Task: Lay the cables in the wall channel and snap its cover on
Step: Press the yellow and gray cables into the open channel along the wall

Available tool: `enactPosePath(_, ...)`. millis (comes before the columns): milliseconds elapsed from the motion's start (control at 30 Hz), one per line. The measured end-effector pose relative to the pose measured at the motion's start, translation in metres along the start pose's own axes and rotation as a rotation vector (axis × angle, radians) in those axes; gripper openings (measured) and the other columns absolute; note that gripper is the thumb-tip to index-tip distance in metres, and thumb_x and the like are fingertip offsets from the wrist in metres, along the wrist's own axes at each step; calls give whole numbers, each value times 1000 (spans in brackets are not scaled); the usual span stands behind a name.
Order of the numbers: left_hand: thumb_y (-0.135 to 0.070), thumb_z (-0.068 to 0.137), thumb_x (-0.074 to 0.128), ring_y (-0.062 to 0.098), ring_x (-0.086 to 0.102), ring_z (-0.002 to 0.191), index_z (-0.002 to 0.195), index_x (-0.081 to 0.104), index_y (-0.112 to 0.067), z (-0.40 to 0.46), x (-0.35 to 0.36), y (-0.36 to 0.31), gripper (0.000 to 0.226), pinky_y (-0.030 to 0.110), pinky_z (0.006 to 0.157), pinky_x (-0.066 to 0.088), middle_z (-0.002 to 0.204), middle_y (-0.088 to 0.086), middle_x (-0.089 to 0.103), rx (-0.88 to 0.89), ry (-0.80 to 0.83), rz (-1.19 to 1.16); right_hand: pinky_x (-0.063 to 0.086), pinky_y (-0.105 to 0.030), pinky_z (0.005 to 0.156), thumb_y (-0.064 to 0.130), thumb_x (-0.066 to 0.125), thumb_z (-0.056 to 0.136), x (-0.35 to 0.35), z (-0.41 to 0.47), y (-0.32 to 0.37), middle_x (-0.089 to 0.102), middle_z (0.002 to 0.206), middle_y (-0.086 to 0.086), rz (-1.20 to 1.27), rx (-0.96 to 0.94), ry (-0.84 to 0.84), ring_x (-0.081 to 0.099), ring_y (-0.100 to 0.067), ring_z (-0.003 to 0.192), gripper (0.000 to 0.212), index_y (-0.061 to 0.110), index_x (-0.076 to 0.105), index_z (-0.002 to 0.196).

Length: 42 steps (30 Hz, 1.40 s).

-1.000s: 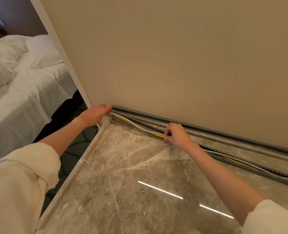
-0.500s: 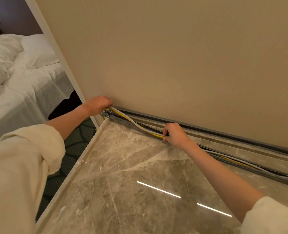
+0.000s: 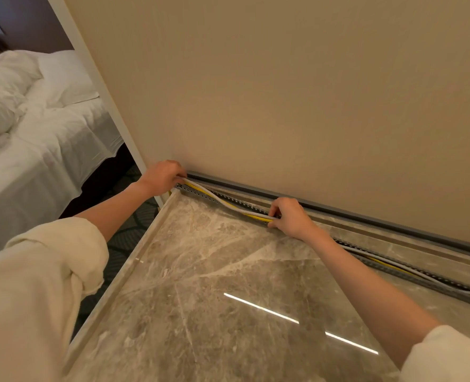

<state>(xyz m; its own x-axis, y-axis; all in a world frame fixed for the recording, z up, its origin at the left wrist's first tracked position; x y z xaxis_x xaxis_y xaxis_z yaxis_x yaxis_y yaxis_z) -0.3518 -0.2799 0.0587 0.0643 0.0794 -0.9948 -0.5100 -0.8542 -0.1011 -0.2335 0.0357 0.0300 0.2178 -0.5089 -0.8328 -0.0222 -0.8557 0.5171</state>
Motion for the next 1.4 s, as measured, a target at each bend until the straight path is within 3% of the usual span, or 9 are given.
enactPosePath(133, -20, 86, 65, 27, 62, 89, 100, 70, -7, -6, 4, -26, 19, 38, 73, 49, 98, 10, 67, 83, -88, -79, 44, -30, 66, 11, 78, 74, -1, 2, -3, 62, 82, -4, 44, -14, -7, 56, -20, 76, 18, 13, 62, 81)
enactPosePath(300, -14, 88, 61, 27, 63, 89, 101, 71, -7, -6, 11, -50, 17, 37, 73, 49, 99, 10, 69, 175, -133, -87, 51, -34, 71, 9, 76, 77, 0, 0, -10, 64, 77, -4, 184, -29, -70, 60, -20, 75, 13, 13, 64, 75)
enactPosePath(567, -10, 85, 65, 27, 62, 88, 99, 71, -5, -2, 15, -54, 16, 39, 77, 50, 96, 12, 68, 84, -133, -158, 49, -32, 70, 5, 63, 86, 16, -7, -14, 62, 80, -1, 137, -67, -216, 56, -16, 74, 8, 13, 62, 87)
enactPosePath(900, -6, 81, 68, 27, 62, 78, 84, 66, 0, -9, 20, -52, 7, 30, 73, 45, 84, 16, 68, -14, -227, -305, 49, -26, 80, 14, 59, 91, 31, -20, -20, 64, 96, 0, 215, -138, -297, 58, -13, 88, 9, 15, 57, 100)
enactPosePath(1067, -6, 83, 66, 27, 63, 77, 82, 67, -2, -3, 23, -52, 5, 28, 70, 43, 83, 14, 69, -18, -193, -242, 47, -27, 81, 12, 51, 95, 33, -28, -24, 61, 100, -4, 94, -189, -286, 57, -18, 94, 6, 12, 54, 100)
enactPosePath(1233, -9, 90, 58, 30, 63, 84, 91, 70, 0, -7, 27, -52, 16, 39, 76, 50, 93, 15, 69, 35, -173, -129, 44, -37, 98, 14, 56, 93, 38, -43, -28, 58, 122, -16, -172, -261, -412, 52, -28, 116, 22, 4, 64, 110)
enactPosePath(1400, -21, 93, 51, 29, 61, 89, 92, 72, -1, -14, 32, -62, 29, 40, 84, 48, 96, 14, 70, 71, -220, 52, 48, -39, 85, 11, 66, 83, 40, -59, -38, 56, 109, -18, -254, -205, -511, 54, -31, 102, 29, 2, 62, 111)
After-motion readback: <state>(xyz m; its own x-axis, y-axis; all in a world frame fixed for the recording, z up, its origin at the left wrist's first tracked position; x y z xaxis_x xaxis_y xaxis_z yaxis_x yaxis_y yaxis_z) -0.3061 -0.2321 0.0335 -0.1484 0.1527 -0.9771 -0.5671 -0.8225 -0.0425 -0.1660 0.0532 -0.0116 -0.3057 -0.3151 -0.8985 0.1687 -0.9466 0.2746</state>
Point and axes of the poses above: each hand's wrist, its own z-axis towards the middle knuckle, its own x-axis out of the palm, y = z × x, the point moved 1 cm from there along z, towards the middle knuckle
